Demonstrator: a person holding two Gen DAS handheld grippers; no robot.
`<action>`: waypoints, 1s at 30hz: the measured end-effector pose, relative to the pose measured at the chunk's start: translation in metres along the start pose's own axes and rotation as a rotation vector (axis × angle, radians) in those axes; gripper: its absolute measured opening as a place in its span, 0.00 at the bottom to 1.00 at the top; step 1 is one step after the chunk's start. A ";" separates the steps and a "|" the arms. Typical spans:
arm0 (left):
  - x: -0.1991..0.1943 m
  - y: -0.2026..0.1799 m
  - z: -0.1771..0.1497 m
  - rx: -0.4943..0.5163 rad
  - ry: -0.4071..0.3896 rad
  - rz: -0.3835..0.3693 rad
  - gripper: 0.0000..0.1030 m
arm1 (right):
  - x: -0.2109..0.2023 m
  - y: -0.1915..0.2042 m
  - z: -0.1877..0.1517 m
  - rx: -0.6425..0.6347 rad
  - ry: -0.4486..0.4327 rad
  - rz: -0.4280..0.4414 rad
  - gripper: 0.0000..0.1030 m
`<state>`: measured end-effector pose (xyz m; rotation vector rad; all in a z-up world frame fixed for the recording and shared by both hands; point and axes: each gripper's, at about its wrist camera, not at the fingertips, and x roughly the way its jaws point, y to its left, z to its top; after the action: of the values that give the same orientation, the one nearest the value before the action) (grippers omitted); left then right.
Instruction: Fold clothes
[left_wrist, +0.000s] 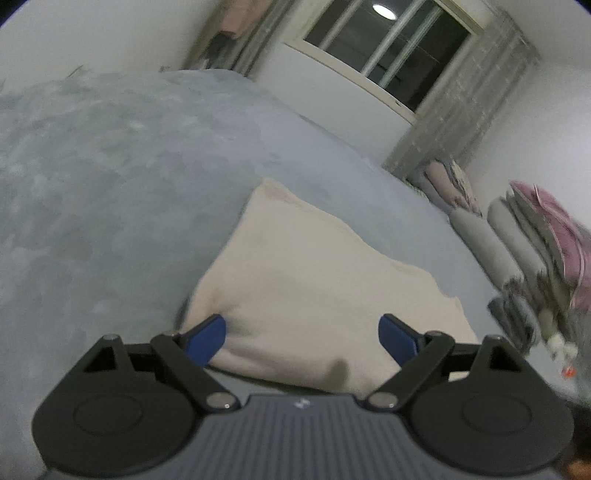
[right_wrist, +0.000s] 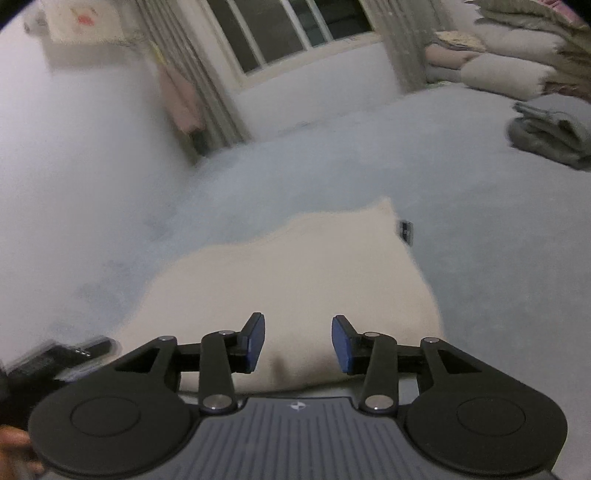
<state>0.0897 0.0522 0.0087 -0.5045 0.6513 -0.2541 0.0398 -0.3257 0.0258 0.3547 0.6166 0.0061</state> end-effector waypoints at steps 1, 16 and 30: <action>-0.002 0.004 0.002 -0.020 -0.007 -0.001 0.87 | 0.004 -0.004 -0.002 -0.001 0.008 -0.017 0.33; -0.013 0.049 0.031 -0.191 -0.045 0.081 0.81 | -0.020 -0.036 0.010 0.096 0.024 -0.223 0.50; 0.014 -0.088 -0.034 0.419 -0.073 0.138 0.84 | -0.012 -0.052 -0.010 0.463 0.032 0.087 0.88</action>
<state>0.0729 -0.0406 0.0247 -0.0658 0.5399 -0.2325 0.0190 -0.3731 0.0085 0.8309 0.6318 -0.0481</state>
